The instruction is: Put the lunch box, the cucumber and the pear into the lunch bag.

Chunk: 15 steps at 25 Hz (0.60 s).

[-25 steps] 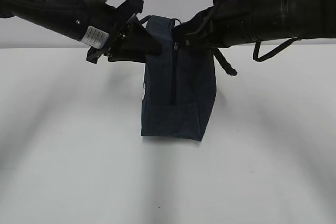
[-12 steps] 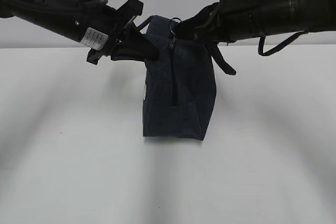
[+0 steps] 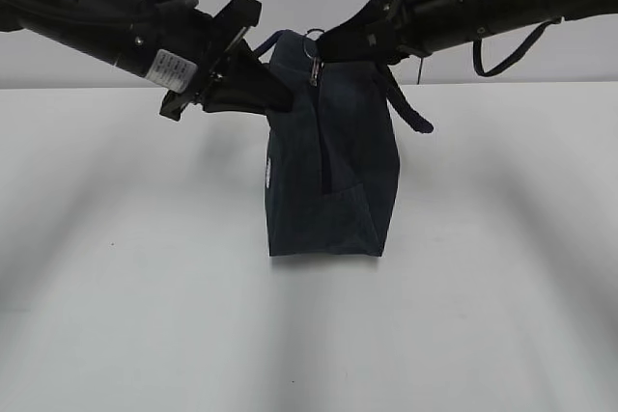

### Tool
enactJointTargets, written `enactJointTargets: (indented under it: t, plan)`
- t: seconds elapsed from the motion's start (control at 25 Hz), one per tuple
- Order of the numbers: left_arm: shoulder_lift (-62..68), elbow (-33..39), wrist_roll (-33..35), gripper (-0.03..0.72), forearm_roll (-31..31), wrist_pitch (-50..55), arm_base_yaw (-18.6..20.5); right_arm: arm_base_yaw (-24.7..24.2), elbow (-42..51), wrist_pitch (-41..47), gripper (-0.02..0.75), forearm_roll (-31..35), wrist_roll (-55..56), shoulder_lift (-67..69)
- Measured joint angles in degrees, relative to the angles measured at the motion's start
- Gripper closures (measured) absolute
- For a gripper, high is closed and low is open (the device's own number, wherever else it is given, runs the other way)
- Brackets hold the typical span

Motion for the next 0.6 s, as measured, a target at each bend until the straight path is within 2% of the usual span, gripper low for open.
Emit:
enactJointTargets:
  t: [0.12, 0.2, 0.28, 0.4, 0.44, 0.52, 0.6]
  plan:
    - [0.0, 0.0, 0.0, 0.678, 0.06, 0.36, 0.12, -0.09, -1.54, 1.69, 0.754, -0.98, 0.35, 0.57]
    - [0.0, 0.0, 0.32, 0.634, 0.16, 0.68, 0.12, -0.09, -1.77, 1.94, 0.754, -2.14, 0.7, 0.57]
    - [0.0, 0.0, 0.92, 0.502, 0.98, 1.99, 0.12, -0.37, -2.02, 1.8, 0.754, -3.28, 1.8, 0.57]
    - [0.0, 0.18, 1.25, 0.204, 1.57, 5.0, 0.12, -0.77, -2.49, 1.23, 0.754, -4.44, 2.63, 0.57]
    - [0.0, 0.18, 1.29, 0.143, 1.52, 5.9, 0.12, -0.77, -2.49, 1.09, 0.754, -4.58, 2.72, 0.57]
    - [0.0, 0.18, 1.47, 0.076, 1.18, 7.82, 0.05, -0.77, -2.49, 1.1, 0.754, -4.84, 2.85, 0.57]
    - [0.0, 0.18, 1.54, 0.084, 0.81, 8.55, -0.71, -0.77, -2.49, 1.1, 0.754, -4.84, 2.87, 0.57]
